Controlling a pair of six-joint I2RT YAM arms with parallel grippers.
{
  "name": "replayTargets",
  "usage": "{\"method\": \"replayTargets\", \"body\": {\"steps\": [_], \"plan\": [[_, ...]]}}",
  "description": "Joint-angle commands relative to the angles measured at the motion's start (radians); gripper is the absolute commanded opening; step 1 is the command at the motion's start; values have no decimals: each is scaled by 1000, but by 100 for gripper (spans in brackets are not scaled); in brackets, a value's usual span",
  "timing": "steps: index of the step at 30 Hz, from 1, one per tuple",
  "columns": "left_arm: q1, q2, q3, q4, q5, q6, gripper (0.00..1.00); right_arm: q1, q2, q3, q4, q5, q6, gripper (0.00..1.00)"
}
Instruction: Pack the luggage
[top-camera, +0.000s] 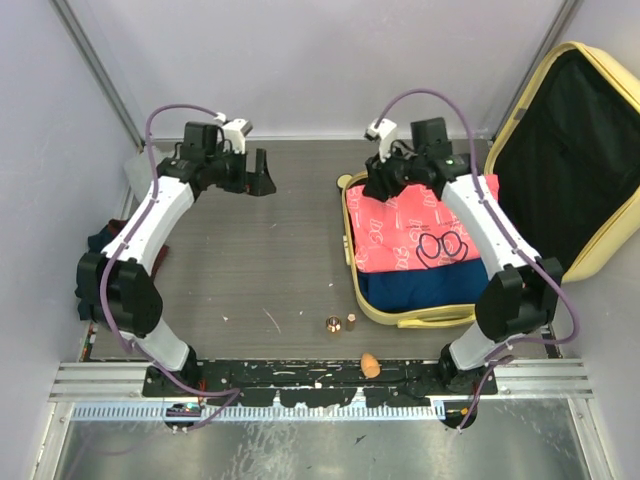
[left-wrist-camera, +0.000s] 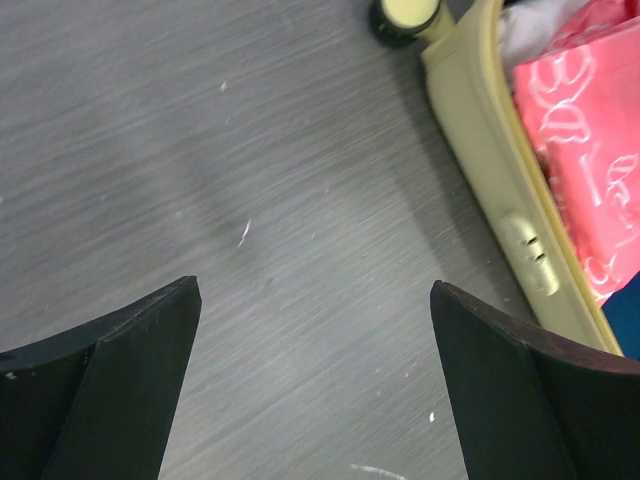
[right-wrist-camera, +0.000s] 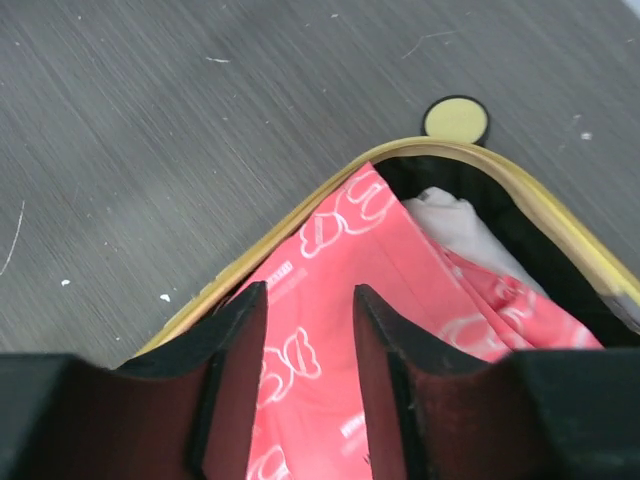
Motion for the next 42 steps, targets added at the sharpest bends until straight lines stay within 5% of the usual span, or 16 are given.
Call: {"method": "replayTargets", "body": {"steps": [1, 13, 27, 32, 37, 42], "plan": [[59, -91, -35, -30, 29, 55, 98, 45, 75, -43, 164, 65, 75, 43], [282, 69, 41, -83, -102, 179, 98, 54, 343, -78, 288, 155, 73, 36], [470, 596, 503, -98, -150, 157, 94, 52, 127, -2, 189, 96, 148, 72], [489, 736, 621, -160, -138, 157, 91, 38, 51, 0, 206, 145, 177, 93], [471, 764, 565, -213, -9, 154, 76, -3, -34, -58, 313, 184, 319, 100], [390, 655, 329, -216, 37, 180, 67, -68, -64, -73, 328, -3, 426, 100]]}}
